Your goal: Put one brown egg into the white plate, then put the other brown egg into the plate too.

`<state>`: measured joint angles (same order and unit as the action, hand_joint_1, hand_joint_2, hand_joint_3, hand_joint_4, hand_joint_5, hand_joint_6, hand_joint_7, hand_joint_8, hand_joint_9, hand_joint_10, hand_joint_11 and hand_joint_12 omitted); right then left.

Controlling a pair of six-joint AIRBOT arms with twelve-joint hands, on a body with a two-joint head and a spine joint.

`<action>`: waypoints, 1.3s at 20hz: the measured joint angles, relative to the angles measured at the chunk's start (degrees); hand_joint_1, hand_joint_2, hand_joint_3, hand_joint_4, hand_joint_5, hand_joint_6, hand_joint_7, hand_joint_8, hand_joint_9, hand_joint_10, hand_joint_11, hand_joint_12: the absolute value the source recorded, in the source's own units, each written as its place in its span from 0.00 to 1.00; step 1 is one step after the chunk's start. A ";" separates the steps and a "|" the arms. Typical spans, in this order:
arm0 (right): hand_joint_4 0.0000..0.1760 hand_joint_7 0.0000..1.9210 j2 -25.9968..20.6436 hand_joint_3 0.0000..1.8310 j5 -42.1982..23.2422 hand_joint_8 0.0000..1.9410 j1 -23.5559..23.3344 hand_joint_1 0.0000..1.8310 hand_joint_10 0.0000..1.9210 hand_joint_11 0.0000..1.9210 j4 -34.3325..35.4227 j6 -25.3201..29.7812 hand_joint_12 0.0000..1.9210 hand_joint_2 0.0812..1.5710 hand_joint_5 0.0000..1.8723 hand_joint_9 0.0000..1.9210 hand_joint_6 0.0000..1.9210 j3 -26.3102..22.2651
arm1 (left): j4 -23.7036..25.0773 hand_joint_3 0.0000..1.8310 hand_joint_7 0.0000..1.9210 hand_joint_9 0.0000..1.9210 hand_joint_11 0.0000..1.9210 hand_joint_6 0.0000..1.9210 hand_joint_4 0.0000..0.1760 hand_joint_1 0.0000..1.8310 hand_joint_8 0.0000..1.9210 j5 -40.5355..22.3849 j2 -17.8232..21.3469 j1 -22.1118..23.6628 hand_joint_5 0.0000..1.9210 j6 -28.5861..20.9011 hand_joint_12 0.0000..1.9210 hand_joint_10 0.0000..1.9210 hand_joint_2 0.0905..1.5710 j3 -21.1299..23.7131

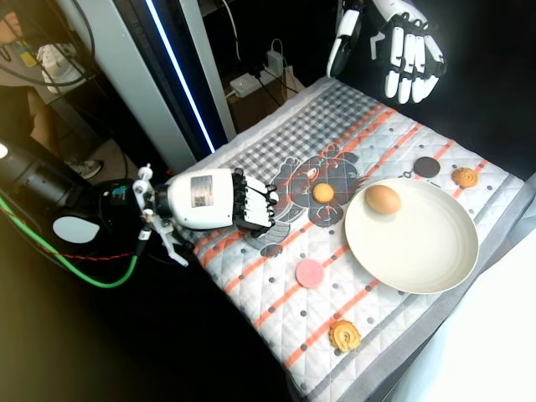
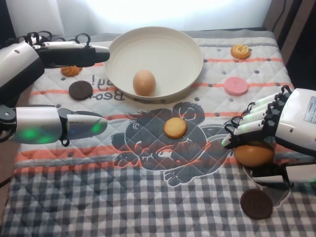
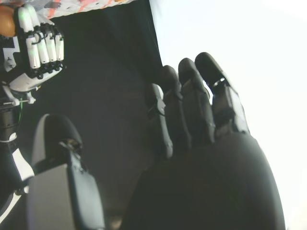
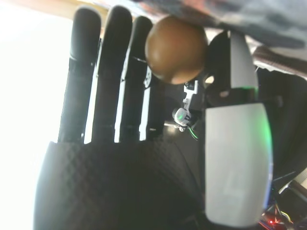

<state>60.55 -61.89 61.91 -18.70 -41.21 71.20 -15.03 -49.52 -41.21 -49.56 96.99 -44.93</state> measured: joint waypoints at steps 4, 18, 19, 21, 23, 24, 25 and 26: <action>0.00 0.46 0.33 0.00 1.44 0.66 -4.35 0.68 0.58 0.41 -1.90 -0.13 0.71 0.71 0.54 0.45 0.40 2.08 | 0.02 0.00 0.27 0.22 0.00 0.00 0.62 0.40 0.00 0.15 0.00 -0.02 0.26 0.00 0.50 0.00 0.52 0.00; 0.00 0.63 21.51 0.00 15.76 0.36 -28.04 0.71 0.38 0.40 -4.00 -0.04 0.65 0.66 0.51 0.58 0.45 25.53 | -0.22 0.00 0.26 0.24 0.00 0.00 0.46 0.40 0.00 0.24 -0.72 0.35 0.26 0.02 0.52 0.00 0.52 -0.31; 0.00 0.55 22.08 0.01 17.07 0.45 -28.15 0.73 0.31 0.31 -3.96 -0.02 0.72 0.67 0.41 0.51 0.22 26.18 | -0.13 0.00 0.27 0.24 0.00 0.00 0.43 0.41 0.00 0.24 -0.74 0.35 0.27 0.00 0.52 0.00 0.52 -0.31; 0.25 0.30 21.66 0.00 18.78 0.02 -28.15 0.37 0.05 0.16 -2.97 -0.22 0.55 0.61 0.14 0.34 0.00 26.53 | -0.50 0.00 0.29 0.26 0.00 0.01 0.38 0.42 0.00 0.20 -0.74 0.42 0.29 0.02 0.55 0.00 0.52 -0.31; 0.34 0.24 21.18 0.00 19.06 0.00 -28.17 0.32 0.02 0.09 -1.20 -0.22 0.51 0.60 0.08 0.29 0.00 25.88 | -0.87 0.00 0.29 0.26 0.00 0.01 0.37 0.42 0.00 0.02 -0.74 0.42 0.30 0.00 0.55 0.00 0.52 -0.31; 0.37 0.17 21.05 0.00 18.69 0.00 -28.17 0.28 0.00 0.03 -1.20 -0.24 0.45 0.59 0.02 0.21 0.00 25.33 | -1.16 0.00 0.28 0.26 0.00 0.01 0.39 0.42 0.00 -0.24 -0.83 0.39 0.29 0.00 0.55 0.00 0.52 -0.31; 0.51 0.12 20.59 0.00 18.36 0.00 -28.17 0.24 0.00 0.01 -1.36 -0.26 0.31 0.58 0.00 0.14 0.00 24.30 | -1.38 0.00 0.28 0.25 0.00 0.00 0.39 0.41 0.00 -0.59 -0.85 0.39 0.29 0.00 0.55 0.00 0.52 -0.28; 0.53 0.09 19.89 0.00 17.68 0.00 -28.15 0.22 0.00 0.00 -2.10 -0.17 0.23 0.58 0.00 0.10 0.00 23.50 | -1.57 0.00 0.28 0.25 0.00 0.00 0.39 0.41 0.00 -0.94 -0.85 0.37 0.29 0.00 0.54 0.00 0.52 -0.31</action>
<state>80.44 -44.21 33.76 -20.80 -41.39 94.70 -16.60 -50.46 -42.06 -49.19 96.99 -45.23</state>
